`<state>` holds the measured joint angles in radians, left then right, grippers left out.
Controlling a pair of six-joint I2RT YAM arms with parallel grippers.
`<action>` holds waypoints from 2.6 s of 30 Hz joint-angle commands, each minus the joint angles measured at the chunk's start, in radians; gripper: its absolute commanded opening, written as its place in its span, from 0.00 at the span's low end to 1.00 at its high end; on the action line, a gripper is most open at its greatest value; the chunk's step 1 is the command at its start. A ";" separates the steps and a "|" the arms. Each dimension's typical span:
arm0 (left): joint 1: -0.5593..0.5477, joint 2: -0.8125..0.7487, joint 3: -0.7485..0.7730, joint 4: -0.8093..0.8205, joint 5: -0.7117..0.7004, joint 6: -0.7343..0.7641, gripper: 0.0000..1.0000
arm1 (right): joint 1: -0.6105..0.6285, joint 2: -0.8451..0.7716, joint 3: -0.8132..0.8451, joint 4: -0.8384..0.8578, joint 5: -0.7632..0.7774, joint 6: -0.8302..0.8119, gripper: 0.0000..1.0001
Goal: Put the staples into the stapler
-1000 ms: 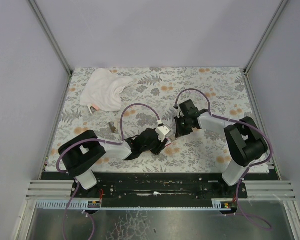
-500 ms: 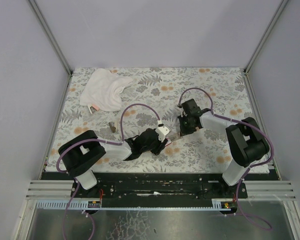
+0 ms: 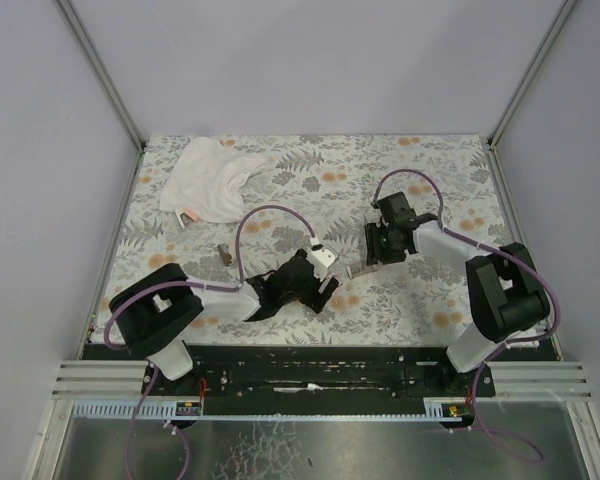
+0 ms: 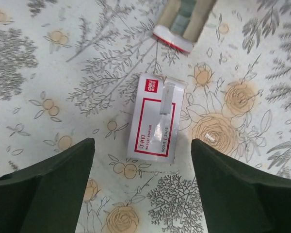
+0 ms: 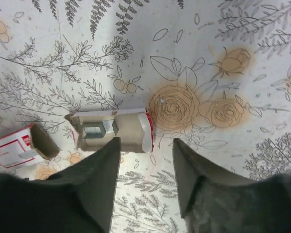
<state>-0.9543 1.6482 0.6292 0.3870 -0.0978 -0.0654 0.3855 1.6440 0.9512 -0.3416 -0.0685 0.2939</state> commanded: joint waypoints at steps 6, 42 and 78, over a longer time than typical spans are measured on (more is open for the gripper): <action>-0.001 -0.324 0.084 -0.199 -0.303 -0.190 0.99 | -0.029 -0.210 0.016 -0.065 0.011 -0.034 0.83; 0.601 -0.057 0.282 -0.743 -0.370 -0.609 1.00 | -0.030 -0.515 -0.119 0.134 -0.194 0.016 0.97; 0.596 -0.430 0.150 -0.596 0.596 -0.425 0.00 | -0.030 -0.509 -0.106 0.249 -0.729 0.010 0.98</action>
<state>-0.3172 1.2781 0.7841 -0.2867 0.0723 -0.5507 0.3588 1.1507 0.8047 -0.1978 -0.5388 0.2878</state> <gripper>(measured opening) 0.322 0.980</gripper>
